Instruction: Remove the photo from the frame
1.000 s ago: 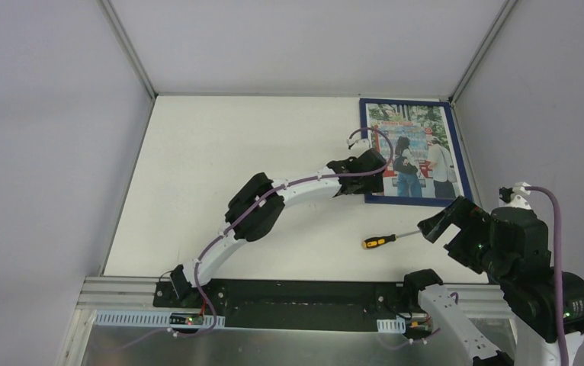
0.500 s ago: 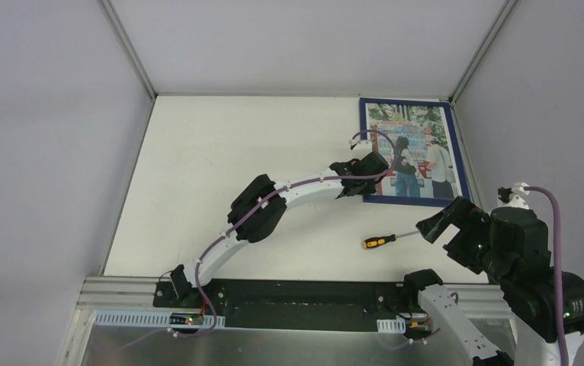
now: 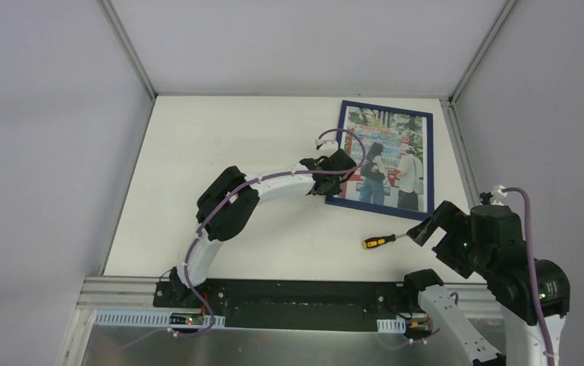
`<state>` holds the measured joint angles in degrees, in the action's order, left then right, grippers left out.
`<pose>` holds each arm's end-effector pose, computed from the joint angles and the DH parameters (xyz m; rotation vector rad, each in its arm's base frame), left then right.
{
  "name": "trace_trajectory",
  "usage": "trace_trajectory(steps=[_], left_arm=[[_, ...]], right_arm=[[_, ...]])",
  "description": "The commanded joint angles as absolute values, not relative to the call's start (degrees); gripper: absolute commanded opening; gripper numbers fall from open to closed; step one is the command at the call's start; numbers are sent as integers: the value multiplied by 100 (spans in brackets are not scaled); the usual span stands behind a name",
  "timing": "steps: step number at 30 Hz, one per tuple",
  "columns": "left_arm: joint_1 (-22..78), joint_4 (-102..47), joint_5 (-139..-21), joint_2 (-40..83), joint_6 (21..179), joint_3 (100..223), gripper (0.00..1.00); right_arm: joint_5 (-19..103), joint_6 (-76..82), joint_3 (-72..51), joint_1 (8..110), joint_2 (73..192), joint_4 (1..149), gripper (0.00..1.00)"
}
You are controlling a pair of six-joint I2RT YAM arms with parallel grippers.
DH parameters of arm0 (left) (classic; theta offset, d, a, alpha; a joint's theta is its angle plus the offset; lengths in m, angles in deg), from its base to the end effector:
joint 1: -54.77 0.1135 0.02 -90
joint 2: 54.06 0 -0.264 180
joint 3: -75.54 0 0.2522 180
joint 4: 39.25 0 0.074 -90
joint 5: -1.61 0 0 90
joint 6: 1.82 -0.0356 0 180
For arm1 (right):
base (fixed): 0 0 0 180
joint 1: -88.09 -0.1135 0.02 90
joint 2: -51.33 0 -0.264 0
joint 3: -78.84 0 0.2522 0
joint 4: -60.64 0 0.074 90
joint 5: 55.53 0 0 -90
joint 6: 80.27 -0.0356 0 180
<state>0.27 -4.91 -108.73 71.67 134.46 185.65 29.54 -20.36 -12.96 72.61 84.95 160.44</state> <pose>0.2924 -0.3886 0.1777 0.0156 2.4091 -0.3999 0.0152 0.0010 0.4013 0.3385 2.2890 0.3106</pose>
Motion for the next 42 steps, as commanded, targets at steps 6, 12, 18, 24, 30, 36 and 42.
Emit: trace_trajectory(steps=[6, 12, 18, 24, 30, 36, 42], left_arm=[[631, 693, -11810, 5734, 13807, 16604, 9], [850, 840, -11910, 5049, 14009, 15931, 10], [880, 998, -11924, 4566, 14192, 15476, 10], [900, 1376, -11809, 4207, 13890, 15609, 41], [903, 1623, -11373, 3681, 13062, 16107, 69], [909, 1716, -10443, 3066, 12065, 16654, 78], [916, 1710, -9823, 2848, 11651, 17124, 78]], right_arm=[[3673, -2086, -290, 7240, 8613, 16039, 99], [3954, -1992, 328, 7244, 9128, 15385, 99], [4040, -1763, 743, 7257, 10007, 14492, 99], [4549, -1210, 830, 7503, 11429, 13299, 90], [4943, -912, 802, 8080, 12642, 12261, 84], [4824, -531, 628, 8147, 13807, 11595, 68], [4741, -594, 617, 8146, 14114, 10918, 63]])
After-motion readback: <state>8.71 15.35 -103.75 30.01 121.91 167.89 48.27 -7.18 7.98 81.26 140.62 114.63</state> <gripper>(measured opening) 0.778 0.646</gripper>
